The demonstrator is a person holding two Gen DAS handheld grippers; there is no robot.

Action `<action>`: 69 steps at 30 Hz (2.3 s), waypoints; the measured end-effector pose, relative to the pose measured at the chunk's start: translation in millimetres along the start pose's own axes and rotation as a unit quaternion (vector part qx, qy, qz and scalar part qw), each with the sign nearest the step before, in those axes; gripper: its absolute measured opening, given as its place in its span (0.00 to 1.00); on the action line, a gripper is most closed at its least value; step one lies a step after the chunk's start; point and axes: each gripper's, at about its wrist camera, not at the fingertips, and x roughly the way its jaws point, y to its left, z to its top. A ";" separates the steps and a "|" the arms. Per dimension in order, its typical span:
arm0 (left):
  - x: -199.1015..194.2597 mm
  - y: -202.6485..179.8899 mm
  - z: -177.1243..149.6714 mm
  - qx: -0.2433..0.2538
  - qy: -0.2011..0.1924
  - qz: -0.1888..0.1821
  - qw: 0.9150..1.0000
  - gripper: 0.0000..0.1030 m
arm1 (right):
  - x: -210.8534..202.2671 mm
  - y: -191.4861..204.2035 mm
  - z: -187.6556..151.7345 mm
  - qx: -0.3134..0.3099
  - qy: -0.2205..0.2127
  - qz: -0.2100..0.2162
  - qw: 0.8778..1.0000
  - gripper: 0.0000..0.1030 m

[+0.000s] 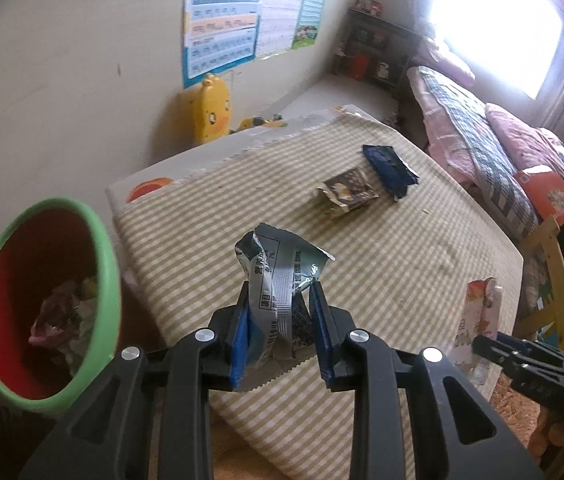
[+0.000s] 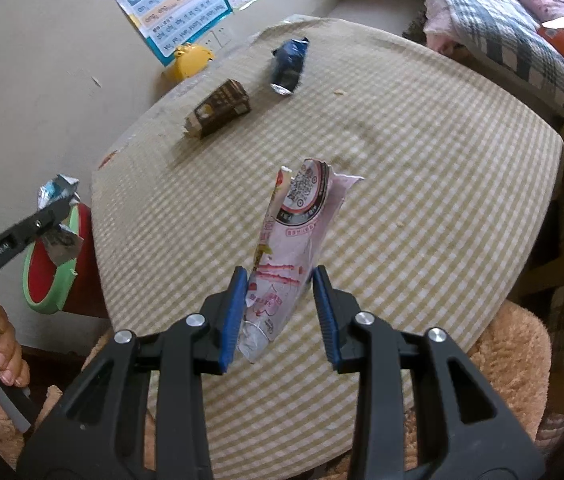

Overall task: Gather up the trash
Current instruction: 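Carry the silver wrapper and pink-white wrapper over the bucket with both grippers, then open both grippers to drop both wrappers into the bucket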

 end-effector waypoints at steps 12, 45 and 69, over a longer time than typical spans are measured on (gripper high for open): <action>-12.3 39.4 -3.5 -0.041 -0.015 0.022 0.999 0.25 | -6.5 45.9 14.3 -0.047 -0.008 0.025 0.999 0.33; -42.3 186.7 -29.1 -0.171 -0.032 0.140 0.975 0.25 | 33.0 226.4 41.8 -0.197 0.016 0.141 0.970 0.33; -37.9 223.4 -39.7 -0.211 -0.023 0.154 0.965 0.26 | 76.4 320.3 52.6 -0.270 0.053 0.175 0.945 0.35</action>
